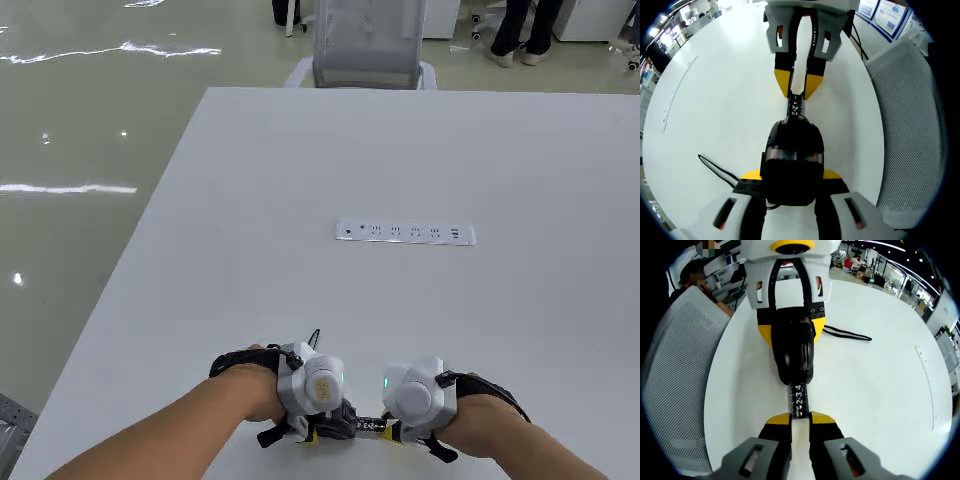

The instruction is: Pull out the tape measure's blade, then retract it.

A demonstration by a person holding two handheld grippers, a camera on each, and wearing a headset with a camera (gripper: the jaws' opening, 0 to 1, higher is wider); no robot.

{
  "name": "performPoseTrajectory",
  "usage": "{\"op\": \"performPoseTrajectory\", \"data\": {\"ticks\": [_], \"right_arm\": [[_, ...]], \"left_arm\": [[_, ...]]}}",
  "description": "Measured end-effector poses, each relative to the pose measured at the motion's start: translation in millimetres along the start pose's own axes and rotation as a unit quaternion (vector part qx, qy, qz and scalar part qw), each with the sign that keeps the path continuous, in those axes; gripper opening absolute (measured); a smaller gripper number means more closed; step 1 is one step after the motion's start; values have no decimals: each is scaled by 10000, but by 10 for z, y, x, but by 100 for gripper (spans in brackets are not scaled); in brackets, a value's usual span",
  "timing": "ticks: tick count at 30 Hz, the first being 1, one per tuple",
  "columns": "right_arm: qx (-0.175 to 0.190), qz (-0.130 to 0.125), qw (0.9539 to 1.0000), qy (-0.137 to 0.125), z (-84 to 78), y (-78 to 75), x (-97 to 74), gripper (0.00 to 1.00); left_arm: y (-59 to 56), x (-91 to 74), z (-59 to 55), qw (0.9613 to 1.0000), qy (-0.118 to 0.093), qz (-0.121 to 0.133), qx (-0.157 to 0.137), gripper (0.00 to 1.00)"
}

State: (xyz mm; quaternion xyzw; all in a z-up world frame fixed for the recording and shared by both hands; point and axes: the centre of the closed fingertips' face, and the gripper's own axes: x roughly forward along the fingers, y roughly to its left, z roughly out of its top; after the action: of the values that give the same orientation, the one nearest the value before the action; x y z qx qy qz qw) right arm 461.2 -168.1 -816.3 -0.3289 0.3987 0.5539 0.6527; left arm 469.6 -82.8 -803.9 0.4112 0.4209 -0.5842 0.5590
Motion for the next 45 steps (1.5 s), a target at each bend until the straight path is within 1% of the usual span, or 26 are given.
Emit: {"op": "performPoseTrajectory", "data": {"ticks": [18,20,28,31,34,45], "right_arm": [[32,28,10000,-14,-75,9,-135,10],[38,31,10000,-24,-81,5,-125,10],[39,52,10000,-13,-118,14,-207,10],[46,45,10000,-5,-136,-2,-193,10],[55,40,10000,-5,-150,-1,-213,10],[14,61,10000,5,-160,-43,-175,10]], "left_arm": [[7,9,9,10000,-10,-12,-8,33],[8,13,10,10000,-16,-12,-12,33],[12,18,10,10000,-9,-6,-22,33],[15,23,12,10000,-8,-3,-23,33],[16,23,8,10000,-6,-3,-19,33],[20,22,2,10000,-8,-8,-18,33]]}}
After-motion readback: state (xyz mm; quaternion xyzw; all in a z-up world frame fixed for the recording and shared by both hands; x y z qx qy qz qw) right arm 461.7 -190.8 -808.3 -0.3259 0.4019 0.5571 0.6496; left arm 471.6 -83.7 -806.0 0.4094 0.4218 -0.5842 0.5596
